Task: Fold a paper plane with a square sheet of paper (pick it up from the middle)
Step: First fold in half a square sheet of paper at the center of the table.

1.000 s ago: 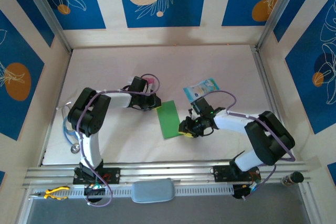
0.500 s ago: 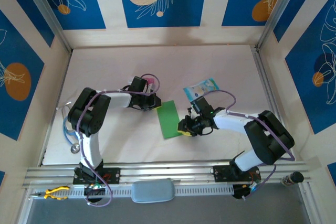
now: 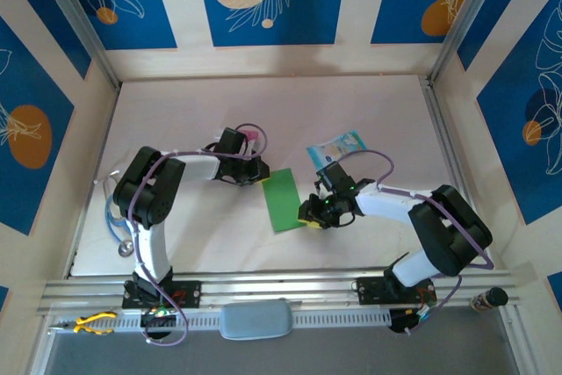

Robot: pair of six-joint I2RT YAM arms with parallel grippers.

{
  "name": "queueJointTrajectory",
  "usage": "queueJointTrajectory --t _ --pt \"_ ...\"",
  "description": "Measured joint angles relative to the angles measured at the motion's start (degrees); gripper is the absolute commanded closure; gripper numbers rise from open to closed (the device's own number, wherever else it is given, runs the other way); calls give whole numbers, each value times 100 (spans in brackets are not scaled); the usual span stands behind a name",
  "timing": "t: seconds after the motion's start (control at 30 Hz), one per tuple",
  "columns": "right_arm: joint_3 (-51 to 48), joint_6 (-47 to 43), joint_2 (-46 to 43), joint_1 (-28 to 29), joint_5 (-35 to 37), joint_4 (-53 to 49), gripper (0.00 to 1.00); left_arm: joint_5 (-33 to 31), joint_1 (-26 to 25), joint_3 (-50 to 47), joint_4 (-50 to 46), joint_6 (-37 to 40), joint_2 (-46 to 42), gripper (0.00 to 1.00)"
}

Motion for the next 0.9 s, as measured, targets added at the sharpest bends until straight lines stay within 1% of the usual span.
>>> queueJointTrajectory --t 0.4,0.7,0.9 --pt "166 42 125 48 -4 -164 66 2 0 0 0 0 0 85" --pt "188 57 208 98 -164 254 66 2 0 0 0 0 0 85" --pt "236 57 205 92 -201 317 66 4 0 0 0 0 0 85"
